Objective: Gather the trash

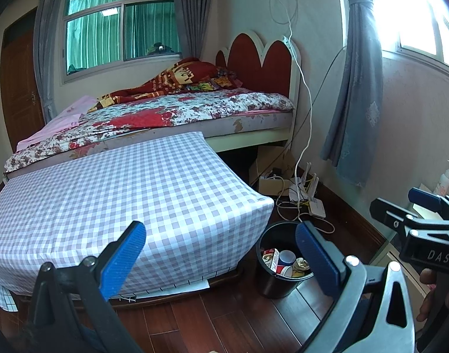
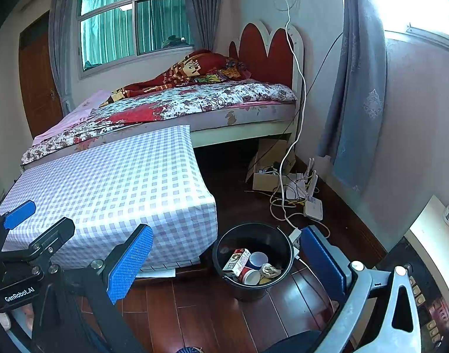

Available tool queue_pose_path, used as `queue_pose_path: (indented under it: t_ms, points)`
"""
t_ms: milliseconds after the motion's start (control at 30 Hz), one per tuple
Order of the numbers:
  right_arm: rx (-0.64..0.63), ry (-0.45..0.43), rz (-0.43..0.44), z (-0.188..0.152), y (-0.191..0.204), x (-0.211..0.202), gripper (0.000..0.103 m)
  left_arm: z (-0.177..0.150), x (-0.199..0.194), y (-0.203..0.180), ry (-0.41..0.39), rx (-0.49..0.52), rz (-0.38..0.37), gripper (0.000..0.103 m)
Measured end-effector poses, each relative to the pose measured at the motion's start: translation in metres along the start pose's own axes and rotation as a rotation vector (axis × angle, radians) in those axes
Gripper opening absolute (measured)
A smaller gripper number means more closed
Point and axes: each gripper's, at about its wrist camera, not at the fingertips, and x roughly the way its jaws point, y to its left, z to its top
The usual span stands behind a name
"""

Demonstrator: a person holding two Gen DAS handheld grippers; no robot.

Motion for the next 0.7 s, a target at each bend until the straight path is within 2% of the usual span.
queue_pose_path:
  t_ms: [600, 700]
  points:
    - [0.001, 0.005, -0.010, -0.0057, 0.0043, 0.0001, 0.102, 0.0002, 0.0039, 0.0028, -0.008, 0.037, -0.001, 0.102]
    - [0.000, 0.007, -0.011, -0.0061, 0.0062, -0.0001, 0.102, -0.0003, 0.0044, 0.0028, -0.006, 0.046, -0.020, 0.102]
